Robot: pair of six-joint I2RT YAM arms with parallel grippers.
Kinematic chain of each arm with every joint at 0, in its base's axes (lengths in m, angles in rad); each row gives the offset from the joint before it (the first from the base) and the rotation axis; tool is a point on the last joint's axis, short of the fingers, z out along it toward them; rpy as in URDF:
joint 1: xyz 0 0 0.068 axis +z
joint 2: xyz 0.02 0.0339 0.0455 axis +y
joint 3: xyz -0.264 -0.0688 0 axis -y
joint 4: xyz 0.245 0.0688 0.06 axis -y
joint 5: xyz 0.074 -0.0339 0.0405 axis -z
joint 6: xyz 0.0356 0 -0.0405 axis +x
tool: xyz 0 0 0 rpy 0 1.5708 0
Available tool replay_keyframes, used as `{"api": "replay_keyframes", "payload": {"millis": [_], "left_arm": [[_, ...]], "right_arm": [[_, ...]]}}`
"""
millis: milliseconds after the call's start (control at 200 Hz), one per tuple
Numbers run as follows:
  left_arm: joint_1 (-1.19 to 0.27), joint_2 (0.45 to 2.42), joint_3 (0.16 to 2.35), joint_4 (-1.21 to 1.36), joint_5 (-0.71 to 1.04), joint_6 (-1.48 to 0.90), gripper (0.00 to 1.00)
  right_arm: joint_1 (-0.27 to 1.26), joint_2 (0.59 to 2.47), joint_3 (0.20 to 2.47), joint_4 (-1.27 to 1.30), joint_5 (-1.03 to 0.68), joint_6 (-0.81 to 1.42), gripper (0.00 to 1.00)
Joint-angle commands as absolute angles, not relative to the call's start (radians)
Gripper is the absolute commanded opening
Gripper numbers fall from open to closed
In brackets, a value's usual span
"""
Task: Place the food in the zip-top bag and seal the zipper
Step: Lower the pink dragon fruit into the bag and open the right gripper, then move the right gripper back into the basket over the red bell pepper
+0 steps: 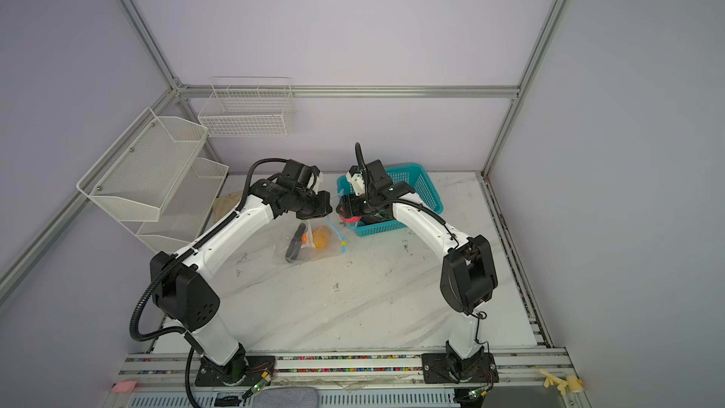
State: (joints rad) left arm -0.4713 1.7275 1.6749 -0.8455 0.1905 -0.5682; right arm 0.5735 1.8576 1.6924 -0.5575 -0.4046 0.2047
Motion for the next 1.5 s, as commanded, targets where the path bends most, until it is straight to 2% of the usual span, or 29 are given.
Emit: {"api": "replay_keyframes", "payload": {"millis": [0, 955, 1270, 1495], "left_arm": [[-0.465, 1.687, 1.658, -0.810, 0.205, -0.583, 0.00], [-0.465, 1.684, 1.659, -0.811, 0.205, -0.583, 0.00], [-0.465, 1.678, 1.653, -0.811, 0.205, -0.583, 0.00], [-0.465, 1.669, 1.644, -0.808, 0.205, -0.580, 0.00]], "right_arm": [[0.581, 1.863, 1.724, -0.557, -0.407, 0.199, 0.67], [0.585, 1.855, 1.740, -0.561, -0.397, 0.202, 0.72], [0.532, 1.833, 1.790, -0.594, -0.276, 0.190, 0.73], [0.483, 1.897, 1.866, -0.681, -0.047, 0.162, 0.73]]}}
